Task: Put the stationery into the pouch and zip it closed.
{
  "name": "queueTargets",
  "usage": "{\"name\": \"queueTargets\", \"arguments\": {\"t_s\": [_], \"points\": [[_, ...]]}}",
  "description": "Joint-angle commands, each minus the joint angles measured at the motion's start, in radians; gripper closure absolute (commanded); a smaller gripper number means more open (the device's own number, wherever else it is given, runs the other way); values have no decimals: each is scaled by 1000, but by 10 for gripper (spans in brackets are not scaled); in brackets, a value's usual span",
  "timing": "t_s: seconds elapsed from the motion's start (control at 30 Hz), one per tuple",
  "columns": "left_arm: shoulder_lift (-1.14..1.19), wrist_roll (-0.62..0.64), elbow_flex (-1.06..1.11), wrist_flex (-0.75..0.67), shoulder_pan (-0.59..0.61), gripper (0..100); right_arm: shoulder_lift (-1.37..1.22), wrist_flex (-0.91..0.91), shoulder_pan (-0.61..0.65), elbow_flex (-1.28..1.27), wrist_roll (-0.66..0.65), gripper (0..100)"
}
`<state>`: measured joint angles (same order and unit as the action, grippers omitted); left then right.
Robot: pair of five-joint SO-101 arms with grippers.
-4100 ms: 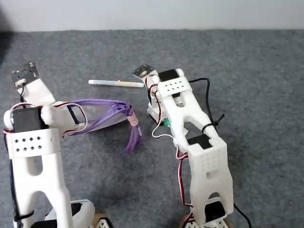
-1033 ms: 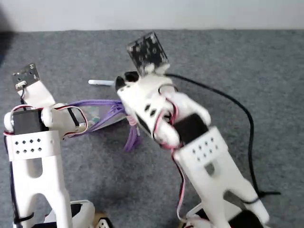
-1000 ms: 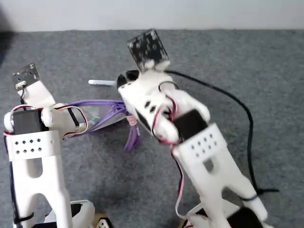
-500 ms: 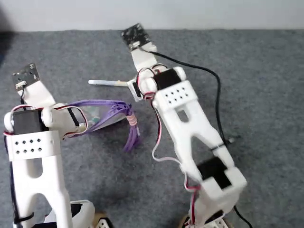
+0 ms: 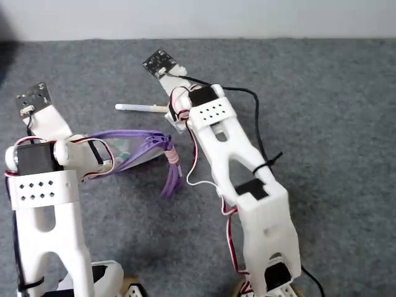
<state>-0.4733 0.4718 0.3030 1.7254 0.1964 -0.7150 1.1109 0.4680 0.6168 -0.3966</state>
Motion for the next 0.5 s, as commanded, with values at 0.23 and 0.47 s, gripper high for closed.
{"name": "queueTargets", "arguments": {"t_s": [0.23,0.47], "points": [[20,9,50,-2,-6,987,-297,-74,-10,344,-189,713],[20,9,50,-2,-6,987,-552,-73,-12,649,-242,713]]}}
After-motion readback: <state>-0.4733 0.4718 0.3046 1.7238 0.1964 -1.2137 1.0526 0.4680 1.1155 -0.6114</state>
